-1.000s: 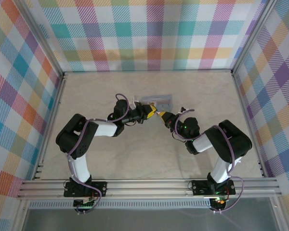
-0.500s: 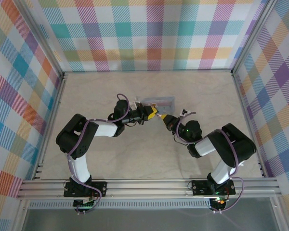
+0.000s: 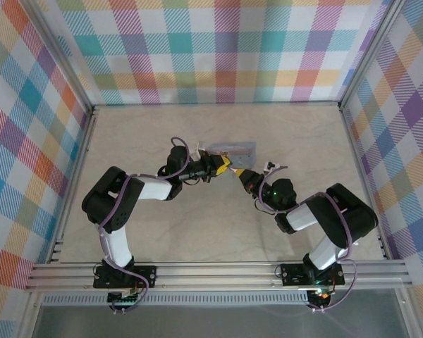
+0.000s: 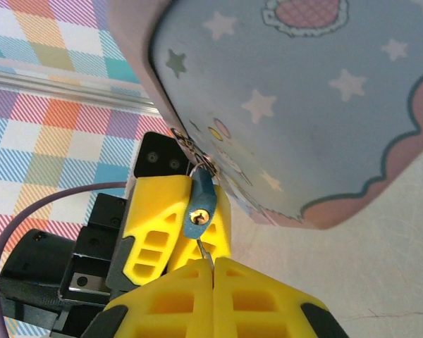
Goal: Unlock a padlock with a key
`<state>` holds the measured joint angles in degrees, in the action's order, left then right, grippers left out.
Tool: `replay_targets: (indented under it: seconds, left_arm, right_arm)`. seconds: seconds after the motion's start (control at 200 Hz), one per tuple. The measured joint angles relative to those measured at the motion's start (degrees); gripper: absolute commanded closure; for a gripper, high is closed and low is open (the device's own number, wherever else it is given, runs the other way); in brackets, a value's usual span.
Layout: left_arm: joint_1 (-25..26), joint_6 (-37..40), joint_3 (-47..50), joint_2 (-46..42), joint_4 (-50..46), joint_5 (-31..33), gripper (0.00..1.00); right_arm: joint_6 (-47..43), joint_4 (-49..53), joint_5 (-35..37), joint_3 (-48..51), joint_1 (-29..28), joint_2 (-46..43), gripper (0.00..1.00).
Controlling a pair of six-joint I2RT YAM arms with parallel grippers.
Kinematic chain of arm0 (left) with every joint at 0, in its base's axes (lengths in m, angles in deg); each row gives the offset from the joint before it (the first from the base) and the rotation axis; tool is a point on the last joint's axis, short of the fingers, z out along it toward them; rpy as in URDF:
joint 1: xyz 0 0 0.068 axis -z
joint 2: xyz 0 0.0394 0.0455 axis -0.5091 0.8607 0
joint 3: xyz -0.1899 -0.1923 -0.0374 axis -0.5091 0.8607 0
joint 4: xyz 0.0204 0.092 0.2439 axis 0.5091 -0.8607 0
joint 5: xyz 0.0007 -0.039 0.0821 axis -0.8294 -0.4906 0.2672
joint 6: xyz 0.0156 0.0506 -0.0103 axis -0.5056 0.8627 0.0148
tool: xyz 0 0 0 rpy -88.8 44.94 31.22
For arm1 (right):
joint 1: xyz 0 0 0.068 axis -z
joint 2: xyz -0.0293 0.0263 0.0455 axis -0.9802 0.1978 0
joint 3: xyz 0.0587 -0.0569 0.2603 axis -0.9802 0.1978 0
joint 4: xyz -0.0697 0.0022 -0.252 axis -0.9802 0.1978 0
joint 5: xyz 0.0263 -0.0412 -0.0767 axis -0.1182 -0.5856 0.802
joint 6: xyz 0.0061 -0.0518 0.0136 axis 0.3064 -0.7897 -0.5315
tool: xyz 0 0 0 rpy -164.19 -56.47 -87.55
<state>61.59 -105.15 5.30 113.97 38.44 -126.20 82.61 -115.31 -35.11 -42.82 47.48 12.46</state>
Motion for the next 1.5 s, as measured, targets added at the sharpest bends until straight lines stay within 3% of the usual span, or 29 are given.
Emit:
replay_targets:
  seconds: [1.5]
  left_arm:
    - [0.00,-1.46,0.00,0.63,1.68,-0.39,1.00]
  right_arm:
    - [-2.64,3.37,2.89,-0.70,-1.18,-2.27,1.00]
